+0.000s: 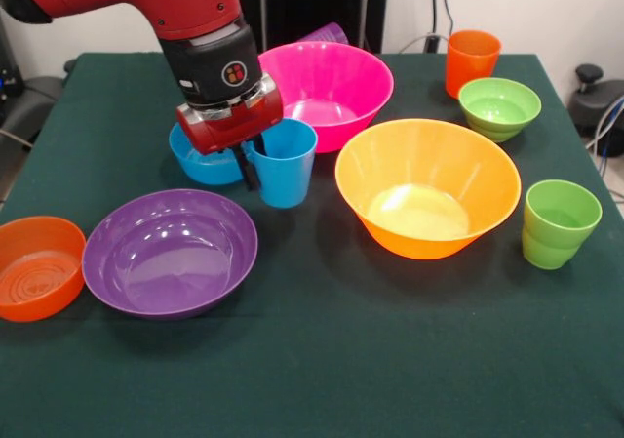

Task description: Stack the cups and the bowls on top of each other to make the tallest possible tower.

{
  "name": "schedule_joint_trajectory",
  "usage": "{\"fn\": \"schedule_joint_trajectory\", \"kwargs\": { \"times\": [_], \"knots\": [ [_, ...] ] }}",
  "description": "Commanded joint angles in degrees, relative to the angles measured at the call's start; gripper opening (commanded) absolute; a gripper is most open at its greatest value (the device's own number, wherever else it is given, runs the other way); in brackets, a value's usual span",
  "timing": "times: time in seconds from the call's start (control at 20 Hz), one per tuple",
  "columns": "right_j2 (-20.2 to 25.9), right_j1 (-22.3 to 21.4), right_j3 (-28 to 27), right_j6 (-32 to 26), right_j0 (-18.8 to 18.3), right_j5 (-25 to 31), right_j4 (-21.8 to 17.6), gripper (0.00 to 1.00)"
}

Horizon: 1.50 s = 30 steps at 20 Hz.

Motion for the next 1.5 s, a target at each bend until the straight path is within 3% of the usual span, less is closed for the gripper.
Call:
{"fn": "schedule_joint_trajectory", "kwargs": {
  "times": [0.05, 0.3, 0.8, 1.5],
  "knots": [
    [-5.1, 1.9, 2.7, 16.6, 3.3, -2.3, -2.8, 0.0],
    [-5.7, 2.5, 2.1, 16.5, 3.9, -2.9, -3.0, 0.0],
    [-4.5, 4.7, 1.5, 10.6, 1.9, -0.4, -1.7, 0.0],
    [-5.2, 4.7, 2.6, 13.6, 2.3, -2.8, -2.8, 0.0]
  ]
}}
